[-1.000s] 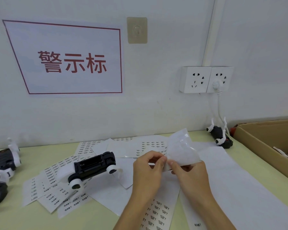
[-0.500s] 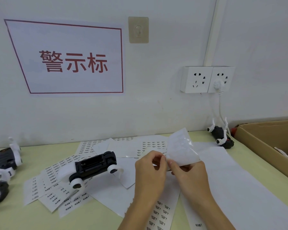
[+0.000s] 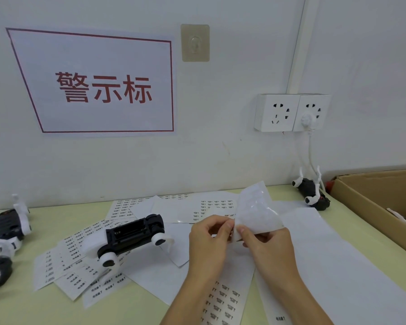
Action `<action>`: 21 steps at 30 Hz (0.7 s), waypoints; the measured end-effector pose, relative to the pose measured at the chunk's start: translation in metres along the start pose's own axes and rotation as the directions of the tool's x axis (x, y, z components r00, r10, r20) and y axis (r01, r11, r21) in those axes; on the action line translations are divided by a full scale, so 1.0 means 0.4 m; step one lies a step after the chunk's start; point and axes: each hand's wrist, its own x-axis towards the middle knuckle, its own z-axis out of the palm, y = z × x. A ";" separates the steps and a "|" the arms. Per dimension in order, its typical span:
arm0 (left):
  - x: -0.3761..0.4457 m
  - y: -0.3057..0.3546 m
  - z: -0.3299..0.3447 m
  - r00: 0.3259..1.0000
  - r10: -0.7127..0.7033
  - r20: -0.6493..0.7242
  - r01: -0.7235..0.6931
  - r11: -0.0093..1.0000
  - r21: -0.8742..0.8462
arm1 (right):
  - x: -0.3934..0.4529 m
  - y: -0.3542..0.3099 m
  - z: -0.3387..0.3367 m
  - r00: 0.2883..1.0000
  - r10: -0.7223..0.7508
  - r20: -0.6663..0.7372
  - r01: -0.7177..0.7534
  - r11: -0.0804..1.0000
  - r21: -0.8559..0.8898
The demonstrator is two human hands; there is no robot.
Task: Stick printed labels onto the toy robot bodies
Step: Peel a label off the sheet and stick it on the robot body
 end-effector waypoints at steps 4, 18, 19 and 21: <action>-0.001 0.001 0.004 1.000 -0.014 -0.022 0.014 1.000 -0.008 | 0.001 -0.001 0.003 1.000 0.001 0.000 -0.001 1.000 -0.012; 0.000 0.002 0.006 0.976 -0.177 -0.126 0.147 0.965 -0.219 | 0.004 -0.001 0.001 0.995 0.049 -0.092 -0.054 0.998 -0.043; 0.003 0.002 0.004 0.967 -0.212 -0.140 0.168 0.947 -0.274 | 0.007 0.001 -0.001 0.990 0.074 -0.122 -0.079 0.996 -0.039; 0.007 0.000 0.001 0.951 -0.259 -0.168 0.191 0.921 -0.339 | 0.012 0.002 -0.006 0.978 0.127 -0.167 -0.134 0.991 -0.027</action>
